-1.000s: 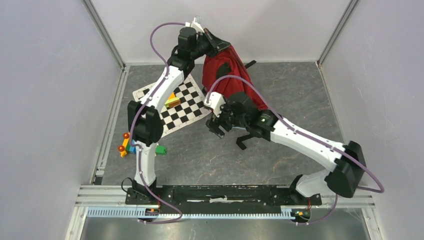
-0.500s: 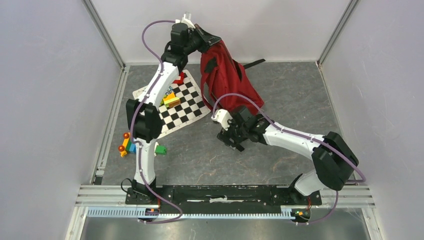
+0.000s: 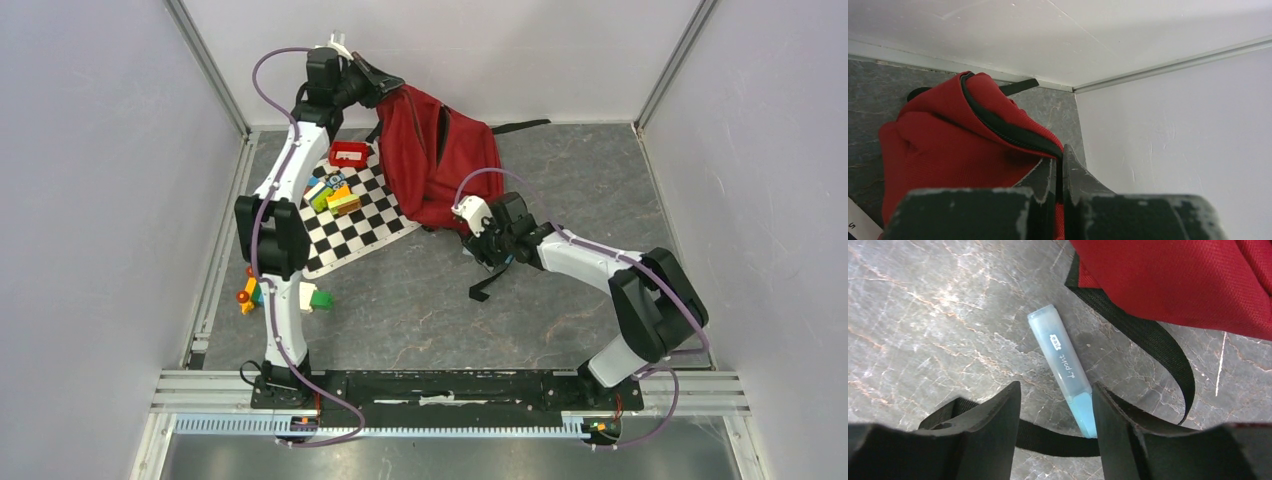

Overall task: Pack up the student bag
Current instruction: Pick up the stationery from the center of the board, then place the stationery in the student bag.

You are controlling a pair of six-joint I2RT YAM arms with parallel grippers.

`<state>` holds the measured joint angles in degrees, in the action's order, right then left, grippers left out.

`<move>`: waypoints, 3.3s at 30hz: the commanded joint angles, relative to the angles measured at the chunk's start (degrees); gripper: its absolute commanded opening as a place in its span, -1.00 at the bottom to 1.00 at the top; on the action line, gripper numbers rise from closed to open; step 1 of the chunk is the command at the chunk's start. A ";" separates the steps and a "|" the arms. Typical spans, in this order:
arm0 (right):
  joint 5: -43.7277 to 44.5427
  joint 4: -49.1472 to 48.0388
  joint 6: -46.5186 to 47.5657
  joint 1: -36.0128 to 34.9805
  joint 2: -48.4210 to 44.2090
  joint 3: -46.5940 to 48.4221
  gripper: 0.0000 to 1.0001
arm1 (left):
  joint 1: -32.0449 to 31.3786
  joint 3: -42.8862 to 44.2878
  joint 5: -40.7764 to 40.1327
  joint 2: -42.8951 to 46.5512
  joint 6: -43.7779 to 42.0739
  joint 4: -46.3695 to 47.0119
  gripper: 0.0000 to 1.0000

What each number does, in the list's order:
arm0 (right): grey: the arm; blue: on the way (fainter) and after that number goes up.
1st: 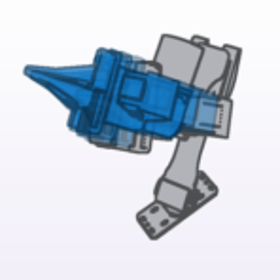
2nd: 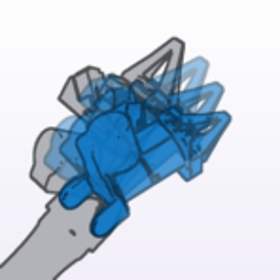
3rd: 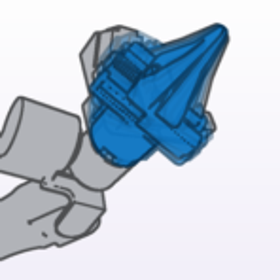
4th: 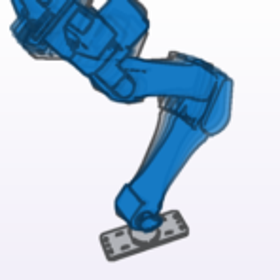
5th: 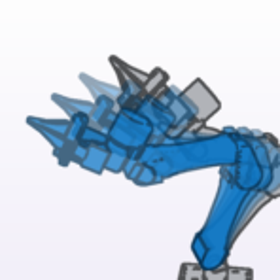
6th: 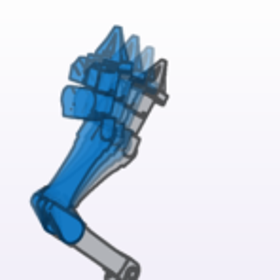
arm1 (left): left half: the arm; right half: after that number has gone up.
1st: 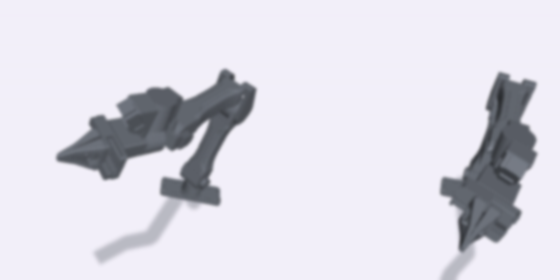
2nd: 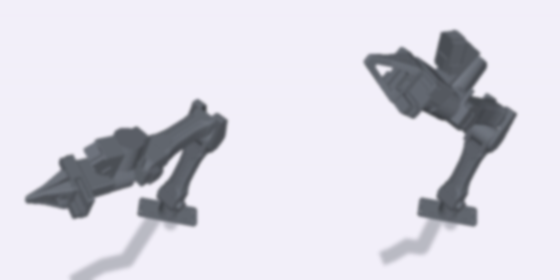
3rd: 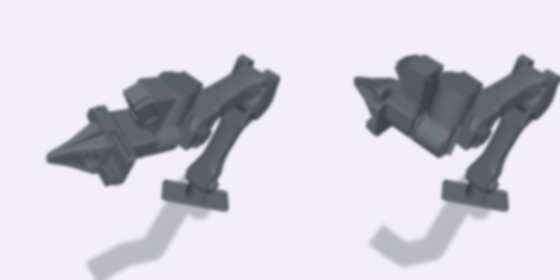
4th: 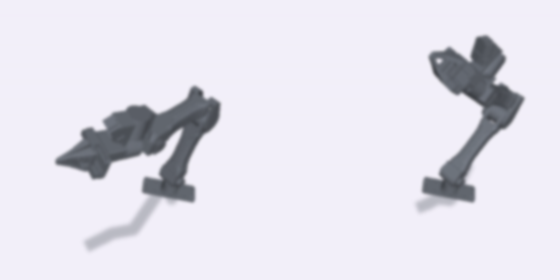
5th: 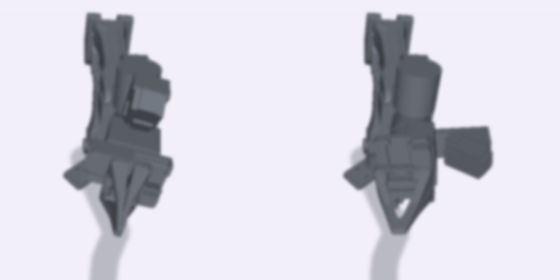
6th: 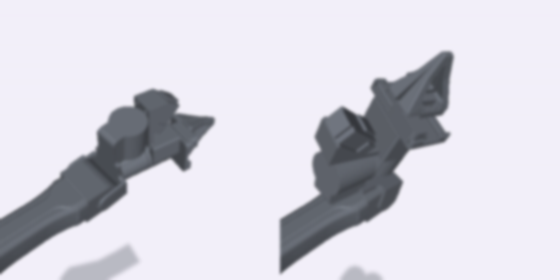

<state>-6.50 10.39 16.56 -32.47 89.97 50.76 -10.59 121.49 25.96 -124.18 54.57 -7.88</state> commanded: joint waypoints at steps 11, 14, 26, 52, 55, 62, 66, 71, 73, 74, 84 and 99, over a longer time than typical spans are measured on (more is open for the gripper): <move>-5.20 -2.37 1.13 5.69 4.13 -1.18 -0.12 | 0.22 -1.12 6.51 3.12 -2.53 6.27 -0.96; -5.24 -1.84 1.49 6.01 4.40 -1.62 -0.16 | 0.22 -2.40 7.40 4.43 -2.71 6.29 -0.96; 0.47 -2.62 0.08 5.93 2.52 -4.80 -0.66 | -0.37 -10.22 10.81 9.45 -1.12 10.37 -0.96; 4.88 10.36 -24.94 6.55 -23.58 13.08 -1.00 | -24.30 -53.53 2.45 38.52 9.66 23.59 -0.96; -1.56 7.69 -22.28 6.42 -22.29 13.02 -1.00 | -24.31 -56.19 4.32 44.13 1.21 10.23 -0.56; -8.43 8.88 -12.04 3.22 -19.44 12.64 -1.00 | -24.06 -57.83 -9.77 56.17 -16.98 -24.63 0.90; -6.70 11.56 -7.81 -0.64 -17.16 13.58 -1.00 | -21.69 -56.47 -18.61 57.53 -16.93 -34.14 0.99; -0.72 11.85 -7.67 -4.96 -13.60 15.20 -1.00 | -20.79 -53.83 -25.15 56.38 -15.72 -32.56 0.99; 3.53 11.85 -8.25 -5.99 -11.82 15.71 -1.00 | -20.70 -51.58 -24.40 54.16 -15.65 -30.03 0.99; 5.14 11.91 -8.82 -6.17 -10.74 16.29 -1.00 | -20.74 -50.44 -23.61 52.96 -15.55 -28.62 0.99; 14.32 15.92 -8.22 -6.55 -5.53 21.19 -1.00 | -20.94 -44.65 -21.57 40.93 -22.26 -24.28 0.99; 14.55 20.89 -0.97 -8.17 -2.51 20.72 -1.00 | -23.06 -80.64 -13.44 51.30 -24.35 -4.21 0.96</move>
<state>8.95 29.08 12.32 -39.05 88.42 69.32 -33.30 43.64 10.59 -75.02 32.14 -13.04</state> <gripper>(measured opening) 0.095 0.980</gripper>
